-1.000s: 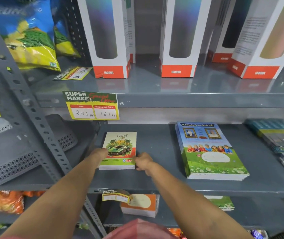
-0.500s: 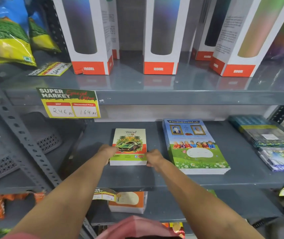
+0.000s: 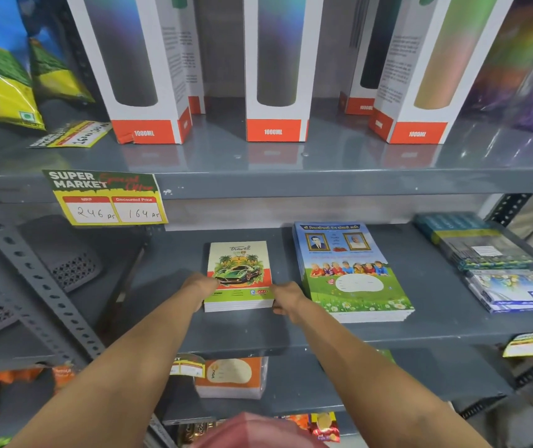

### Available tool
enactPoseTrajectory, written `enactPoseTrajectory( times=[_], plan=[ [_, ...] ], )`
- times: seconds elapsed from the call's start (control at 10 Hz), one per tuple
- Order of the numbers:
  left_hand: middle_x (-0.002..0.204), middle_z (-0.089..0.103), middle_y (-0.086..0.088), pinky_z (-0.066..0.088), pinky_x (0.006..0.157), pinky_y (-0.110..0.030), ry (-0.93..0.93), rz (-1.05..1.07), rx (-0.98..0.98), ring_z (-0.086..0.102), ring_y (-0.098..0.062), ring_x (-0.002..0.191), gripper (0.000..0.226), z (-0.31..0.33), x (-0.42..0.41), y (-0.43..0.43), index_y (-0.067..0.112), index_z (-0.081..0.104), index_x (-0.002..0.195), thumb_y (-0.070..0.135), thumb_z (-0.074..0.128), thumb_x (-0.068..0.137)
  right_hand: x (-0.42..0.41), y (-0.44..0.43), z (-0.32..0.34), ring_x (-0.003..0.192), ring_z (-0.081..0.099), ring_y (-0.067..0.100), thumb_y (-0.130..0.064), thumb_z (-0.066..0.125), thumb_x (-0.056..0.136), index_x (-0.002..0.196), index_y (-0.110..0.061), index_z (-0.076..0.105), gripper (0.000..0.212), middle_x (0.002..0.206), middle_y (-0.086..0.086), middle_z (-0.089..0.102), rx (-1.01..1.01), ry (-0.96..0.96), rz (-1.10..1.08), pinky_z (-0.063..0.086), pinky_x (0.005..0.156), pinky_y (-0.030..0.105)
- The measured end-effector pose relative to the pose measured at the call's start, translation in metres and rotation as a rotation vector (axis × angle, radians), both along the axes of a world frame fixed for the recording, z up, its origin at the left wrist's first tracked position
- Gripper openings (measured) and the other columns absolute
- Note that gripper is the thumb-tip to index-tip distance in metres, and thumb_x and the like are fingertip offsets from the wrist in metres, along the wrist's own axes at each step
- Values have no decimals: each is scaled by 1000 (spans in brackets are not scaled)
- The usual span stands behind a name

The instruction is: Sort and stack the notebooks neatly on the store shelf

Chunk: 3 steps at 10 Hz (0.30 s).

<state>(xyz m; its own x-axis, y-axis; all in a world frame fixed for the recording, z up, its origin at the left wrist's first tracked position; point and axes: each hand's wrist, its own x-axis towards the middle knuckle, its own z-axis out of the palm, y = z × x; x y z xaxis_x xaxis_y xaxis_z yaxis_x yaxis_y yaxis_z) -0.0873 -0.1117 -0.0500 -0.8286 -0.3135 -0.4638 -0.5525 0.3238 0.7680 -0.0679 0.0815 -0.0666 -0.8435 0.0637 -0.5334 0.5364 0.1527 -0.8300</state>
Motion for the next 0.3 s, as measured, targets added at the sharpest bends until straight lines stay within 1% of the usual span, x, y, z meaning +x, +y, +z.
enactPoseTrajectory(
  times=[0.1, 0.2, 0.3],
  plan=[
    [119, 64, -20, 52, 93, -38, 5, -50, -121, 62, -36, 108, 36, 3, 6, 5, -3, 60, 117, 20, 59, 89, 8, 3, 2, 76, 55, 19, -29, 50, 95, 108, -11, 58, 24, 86, 7, 57, 18, 5, -15, 51, 72, 28],
    [122, 62, -22, 48, 88, -36, 27, -91, -332, 59, -36, 112, 44, 11, 26, 10, -4, 57, 118, 32, 53, 93, 20, 4, 5, 47, 37, 16, -30, 49, 96, 74, -14, 50, 27, 57, 2, 39, 36, 32, -12, 37, 48, 24],
    [130, 53, -22, 45, 94, -39, 73, -136, -464, 54, -37, 119, 49, 15, 40, 9, -3, 47, 125, 36, 49, 94, 30, 8, 3, 44, 38, 17, -30, 50, 95, 64, -16, 46, 34, 54, 3, 39, 53, 85, -42, 33, 42, 24]
  ],
)
